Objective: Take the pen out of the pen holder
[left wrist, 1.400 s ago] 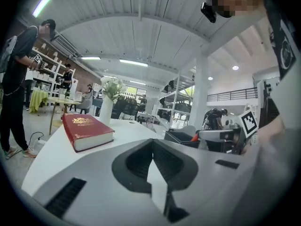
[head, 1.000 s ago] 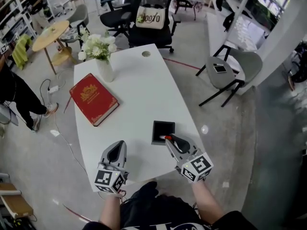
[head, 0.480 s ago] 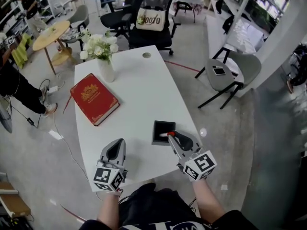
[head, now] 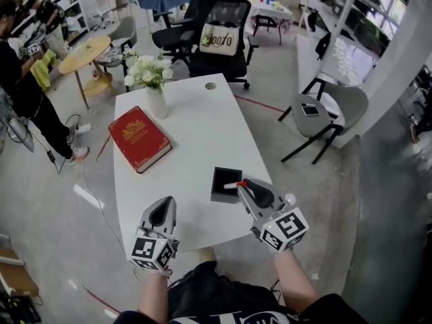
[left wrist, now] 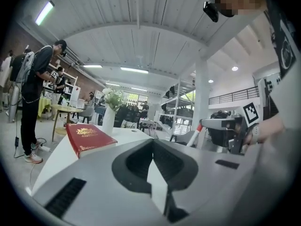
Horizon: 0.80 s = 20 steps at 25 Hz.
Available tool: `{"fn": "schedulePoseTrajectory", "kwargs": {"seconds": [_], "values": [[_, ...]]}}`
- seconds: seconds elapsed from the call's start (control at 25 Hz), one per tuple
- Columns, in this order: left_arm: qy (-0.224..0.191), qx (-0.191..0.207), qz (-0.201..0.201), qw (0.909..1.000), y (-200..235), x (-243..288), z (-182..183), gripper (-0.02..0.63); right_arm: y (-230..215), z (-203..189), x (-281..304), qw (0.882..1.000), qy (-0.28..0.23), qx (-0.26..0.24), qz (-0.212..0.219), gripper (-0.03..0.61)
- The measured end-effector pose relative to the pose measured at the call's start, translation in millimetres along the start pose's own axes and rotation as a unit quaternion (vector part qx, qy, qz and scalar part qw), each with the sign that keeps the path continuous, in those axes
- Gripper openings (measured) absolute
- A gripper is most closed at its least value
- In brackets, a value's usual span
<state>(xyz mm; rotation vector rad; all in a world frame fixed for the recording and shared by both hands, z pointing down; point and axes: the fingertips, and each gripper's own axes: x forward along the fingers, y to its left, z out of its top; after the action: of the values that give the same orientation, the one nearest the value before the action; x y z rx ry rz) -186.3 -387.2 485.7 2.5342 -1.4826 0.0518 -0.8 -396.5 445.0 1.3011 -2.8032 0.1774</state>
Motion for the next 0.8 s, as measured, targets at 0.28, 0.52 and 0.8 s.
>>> {"fn": "schedulePoseTrajectory", "kwargs": {"seconds": [0.28, 0.52, 0.8], "values": [[-0.016, 0.009, 0.02, 0.9996, -18.3, -27.4, 8.1, 0.005, 8.2, 28.3, -28.8, 0.999, -0.049, -0.004, 0.005, 0.069], [-0.028, 0.016, 0.024, 0.9992, -37.0, -45.6, 12.5, 0.005, 12.9, 42.3, -56.0, 0.997, -0.077, -0.007, 0.007, 0.069], [-0.036, 0.023, 0.036, 0.9984, -52.6, -62.6, 15.8, 0.005, 14.3, 40.3, -83.9, 0.997, -0.074, -0.012, -0.003, 0.069]]}}
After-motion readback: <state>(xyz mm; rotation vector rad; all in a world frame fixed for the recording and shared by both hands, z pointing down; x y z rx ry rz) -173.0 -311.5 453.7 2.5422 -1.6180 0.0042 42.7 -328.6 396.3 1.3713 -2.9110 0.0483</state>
